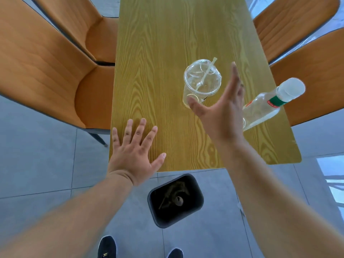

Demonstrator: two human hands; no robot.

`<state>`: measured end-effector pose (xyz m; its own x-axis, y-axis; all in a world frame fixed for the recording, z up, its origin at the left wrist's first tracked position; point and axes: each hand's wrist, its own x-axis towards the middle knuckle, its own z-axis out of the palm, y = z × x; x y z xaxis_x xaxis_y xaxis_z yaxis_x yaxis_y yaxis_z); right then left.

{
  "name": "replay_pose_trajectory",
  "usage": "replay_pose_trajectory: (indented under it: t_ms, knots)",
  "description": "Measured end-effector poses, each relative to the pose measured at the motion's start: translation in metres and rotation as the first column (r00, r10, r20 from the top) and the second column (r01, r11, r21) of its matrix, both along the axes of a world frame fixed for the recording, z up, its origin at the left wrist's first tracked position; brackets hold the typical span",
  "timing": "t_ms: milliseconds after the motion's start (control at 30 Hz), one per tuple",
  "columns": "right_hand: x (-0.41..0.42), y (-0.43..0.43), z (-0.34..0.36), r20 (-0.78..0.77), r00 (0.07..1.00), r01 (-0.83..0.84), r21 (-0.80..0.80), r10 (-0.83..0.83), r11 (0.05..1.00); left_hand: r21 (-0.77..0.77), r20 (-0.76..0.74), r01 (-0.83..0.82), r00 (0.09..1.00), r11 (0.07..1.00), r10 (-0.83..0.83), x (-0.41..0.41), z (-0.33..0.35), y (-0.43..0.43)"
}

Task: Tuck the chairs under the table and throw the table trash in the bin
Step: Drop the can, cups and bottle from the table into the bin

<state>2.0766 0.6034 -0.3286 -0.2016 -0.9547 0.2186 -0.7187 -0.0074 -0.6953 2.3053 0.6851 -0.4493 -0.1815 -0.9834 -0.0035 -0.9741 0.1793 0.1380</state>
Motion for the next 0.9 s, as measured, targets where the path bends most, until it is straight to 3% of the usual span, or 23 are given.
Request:
replay_pose_trajectory:
  t_ms: [233,400,600,767,900]
  knots:
    - [0.012,-0.043,0.011,-0.087,0.991,-0.088,0.103,0.097,0.991,0.008,0.000,0.000,1.000,1.000,0.000,0.001,-0.001,-0.001]
    - [0.015,0.053,0.005,-0.074,0.973,-0.214,0.086,0.220,0.973,0.030,0.003,-0.014,1.000,0.999,0.014,0.000,0.002,-0.001]
    - [0.015,0.189,-0.011,-0.070,0.971,-0.227,0.040,0.230,0.973,0.062,-0.013,-0.021,1.000,0.998,0.022,-0.001,0.006,-0.001]
    - [0.015,0.220,-0.024,-0.082,0.977,-0.199,-0.021,0.197,0.980,0.054,-0.017,-0.017,1.000,0.998,0.018,-0.002,0.004,-0.002]
    - [0.008,0.247,-0.055,-0.117,0.972,-0.191,0.110,0.204,0.975,0.036,-0.018,-0.018,1.000,0.999,0.019,-0.002,0.002,-0.002]
